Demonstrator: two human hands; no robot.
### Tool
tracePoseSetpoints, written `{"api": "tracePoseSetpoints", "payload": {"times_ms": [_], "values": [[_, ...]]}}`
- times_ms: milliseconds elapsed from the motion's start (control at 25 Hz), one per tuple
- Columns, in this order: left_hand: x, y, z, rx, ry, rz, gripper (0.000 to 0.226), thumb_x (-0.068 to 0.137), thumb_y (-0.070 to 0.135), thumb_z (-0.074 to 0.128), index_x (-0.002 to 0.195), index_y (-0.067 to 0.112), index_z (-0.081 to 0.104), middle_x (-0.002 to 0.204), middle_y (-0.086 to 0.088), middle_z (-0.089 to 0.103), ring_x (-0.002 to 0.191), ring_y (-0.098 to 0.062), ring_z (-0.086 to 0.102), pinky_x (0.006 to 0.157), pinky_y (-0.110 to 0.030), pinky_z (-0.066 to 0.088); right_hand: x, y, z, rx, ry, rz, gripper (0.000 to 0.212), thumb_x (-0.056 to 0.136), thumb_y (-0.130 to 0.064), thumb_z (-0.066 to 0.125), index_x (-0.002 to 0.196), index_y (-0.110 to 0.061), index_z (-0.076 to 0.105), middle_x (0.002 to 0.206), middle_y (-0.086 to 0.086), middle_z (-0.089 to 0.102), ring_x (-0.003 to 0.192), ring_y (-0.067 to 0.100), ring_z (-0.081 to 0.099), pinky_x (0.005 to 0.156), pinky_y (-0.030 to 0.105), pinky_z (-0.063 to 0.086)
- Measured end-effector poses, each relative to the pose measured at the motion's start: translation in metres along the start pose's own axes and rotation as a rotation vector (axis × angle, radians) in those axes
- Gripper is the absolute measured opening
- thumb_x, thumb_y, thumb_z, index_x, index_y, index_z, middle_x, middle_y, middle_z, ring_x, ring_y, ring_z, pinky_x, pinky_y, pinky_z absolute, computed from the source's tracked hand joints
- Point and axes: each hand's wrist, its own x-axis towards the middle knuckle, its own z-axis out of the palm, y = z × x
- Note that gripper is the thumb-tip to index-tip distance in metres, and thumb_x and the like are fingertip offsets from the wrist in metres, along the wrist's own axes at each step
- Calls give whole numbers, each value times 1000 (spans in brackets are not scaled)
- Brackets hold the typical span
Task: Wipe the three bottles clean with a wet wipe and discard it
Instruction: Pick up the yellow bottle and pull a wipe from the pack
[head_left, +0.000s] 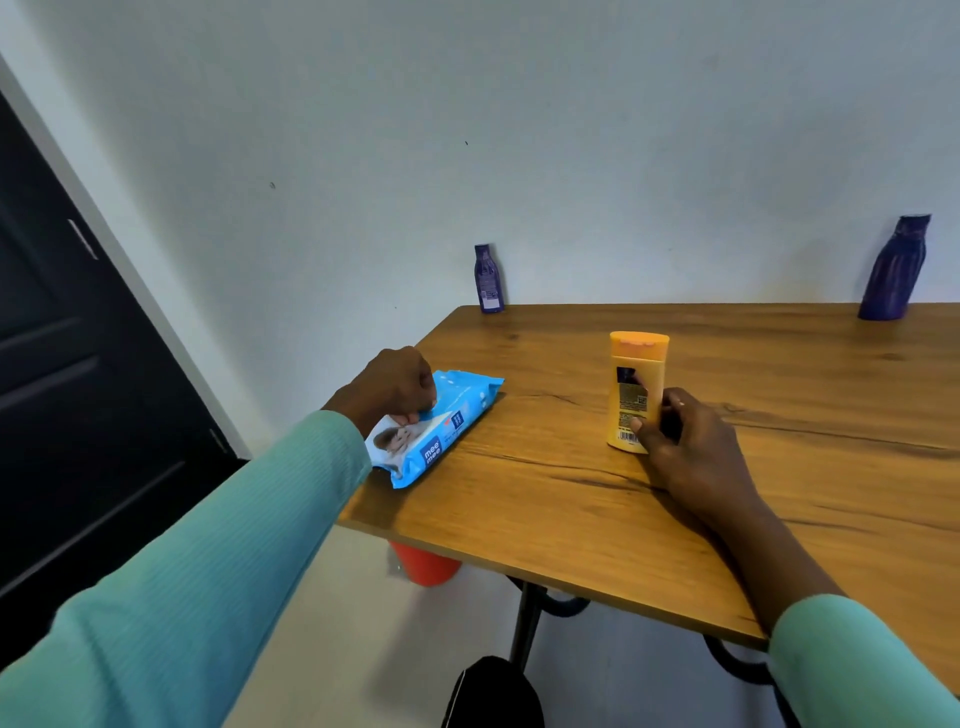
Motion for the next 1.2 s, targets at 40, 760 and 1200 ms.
{"api": "tracePoseSetpoints", "payload": {"times_ms": [40, 760, 1200], "values": [[1, 0, 0, 16, -18, 30, 4, 92, 7, 75, 96, 9, 74, 89, -12, 79, 72, -21, 78, 69, -29, 65, 0, 0, 0, -2, -1, 4, 50, 100, -21, 67, 147, -16, 51, 140, 10, 64, 124, 26, 61, 93, 36, 52], [-14, -29, 2, -464, 158, 115, 1, 90, 5, 77, 90, 6, 77, 88, -14, 79, 69, -13, 77, 71, -27, 65, 0, -3, -1, -3, 4, 31, 50, 99, -20, 68, 146, -15, 52, 140, 10, 64, 124, 26, 60, 93, 36, 51], [-20, -8, -17, -871, 609, 114, 10, 100, 12, 64, 97, 11, 74, 80, -5, 66, 67, -18, 60, 65, -33, 61, 2, 2, -1, 16, 5, 20, 48, 99, -21, 68, 144, -15, 54, 138, 9, 65, 119, 22, 62, 90, 32, 51]]}}
